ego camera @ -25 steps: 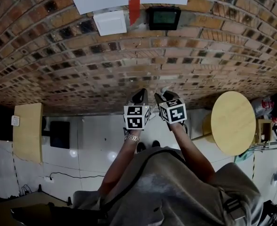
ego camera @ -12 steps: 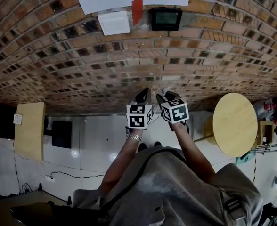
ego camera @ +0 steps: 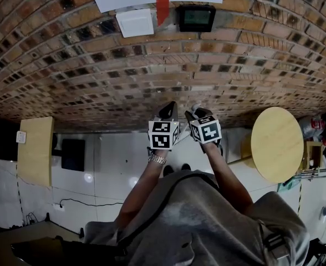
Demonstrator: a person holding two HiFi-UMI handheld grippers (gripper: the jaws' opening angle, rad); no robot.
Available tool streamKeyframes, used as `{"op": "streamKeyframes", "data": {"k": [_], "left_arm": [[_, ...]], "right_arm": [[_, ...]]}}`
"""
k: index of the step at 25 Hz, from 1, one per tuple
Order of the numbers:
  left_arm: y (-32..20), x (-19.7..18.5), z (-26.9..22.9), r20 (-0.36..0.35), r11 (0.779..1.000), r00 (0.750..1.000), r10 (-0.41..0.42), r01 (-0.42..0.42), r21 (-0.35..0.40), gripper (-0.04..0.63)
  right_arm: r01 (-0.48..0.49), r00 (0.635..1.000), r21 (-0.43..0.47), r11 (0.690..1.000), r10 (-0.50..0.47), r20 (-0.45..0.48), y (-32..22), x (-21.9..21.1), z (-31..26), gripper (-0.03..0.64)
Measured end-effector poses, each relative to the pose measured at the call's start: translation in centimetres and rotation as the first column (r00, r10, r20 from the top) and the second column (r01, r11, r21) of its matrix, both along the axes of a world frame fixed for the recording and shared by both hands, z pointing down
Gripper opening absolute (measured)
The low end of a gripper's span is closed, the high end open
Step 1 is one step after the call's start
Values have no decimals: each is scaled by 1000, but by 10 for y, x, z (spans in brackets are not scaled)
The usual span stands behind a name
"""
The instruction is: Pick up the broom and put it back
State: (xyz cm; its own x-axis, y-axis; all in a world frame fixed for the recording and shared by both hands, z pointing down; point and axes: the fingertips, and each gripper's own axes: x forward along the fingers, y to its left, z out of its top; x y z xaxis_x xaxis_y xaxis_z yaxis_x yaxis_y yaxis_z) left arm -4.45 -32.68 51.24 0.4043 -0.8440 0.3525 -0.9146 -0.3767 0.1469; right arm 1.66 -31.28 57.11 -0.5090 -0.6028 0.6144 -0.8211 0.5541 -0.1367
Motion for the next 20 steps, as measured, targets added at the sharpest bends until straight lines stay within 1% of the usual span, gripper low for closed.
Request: {"op": "streamKeyframes", "data": {"k": [3, 6, 10, 11, 13, 14, 15, 16, 17, 19, 20], "left_arm": [[2, -3, -1, 0, 1000, 1000, -6, 6, 0, 6], [7, -9, -3, -5, 1000, 1000, -20, 20, -4, 6], [18, -14, 4, 0, 998, 999, -45, 45, -31, 6], [20, -15, 7, 4, 998, 999, -48, 48, -41, 6], [26, -17, 12, 16, 997, 998, -55, 56, -61, 6], [30, -19, 15, 24, 996, 998, -60, 62, -71, 6], [34, -22, 19, 31, 994, 997, -67, 69, -82, 6], [39, -25, 24, 39, 993, 996, -75, 78, -92, 6], [43, -28, 28, 45, 991, 995, -83, 88, -102, 6], [48, -35, 36, 55, 987, 993, -103, 109, -121, 6], [50, -39, 39, 60, 984, 992, -115, 122, -130, 6]], "right_arm": [[-19, 1000, -67, 998, 17, -23, 2, 8, 35, 101], [-39, 998, -142, 989, 31, -56, -1, 11, 84, 103], [-27, 995, -207, 978, 7, -98, -18, 0, 158, 101], [-23, 994, -242, 970, -4, -111, -19, -3, 176, 101], [-26, 989, -369, 929, -31, -148, -11, -6, 214, 101], [-27, 986, -401, 916, -42, -163, -11, -8, 230, 101], [-26, 985, -397, 918, -46, -169, -16, -9, 240, 101], [-22, 985, -377, 926, -45, -166, -23, -12, 246, 101], [-14, 986, -341, 940, -43, -159, -34, -14, 247, 101], [-8, 985, -236, 972, -33, -172, -69, -16, 244, 101], [-22, 984, -216, 976, -17, -175, -83, -15, 244, 101]]}}
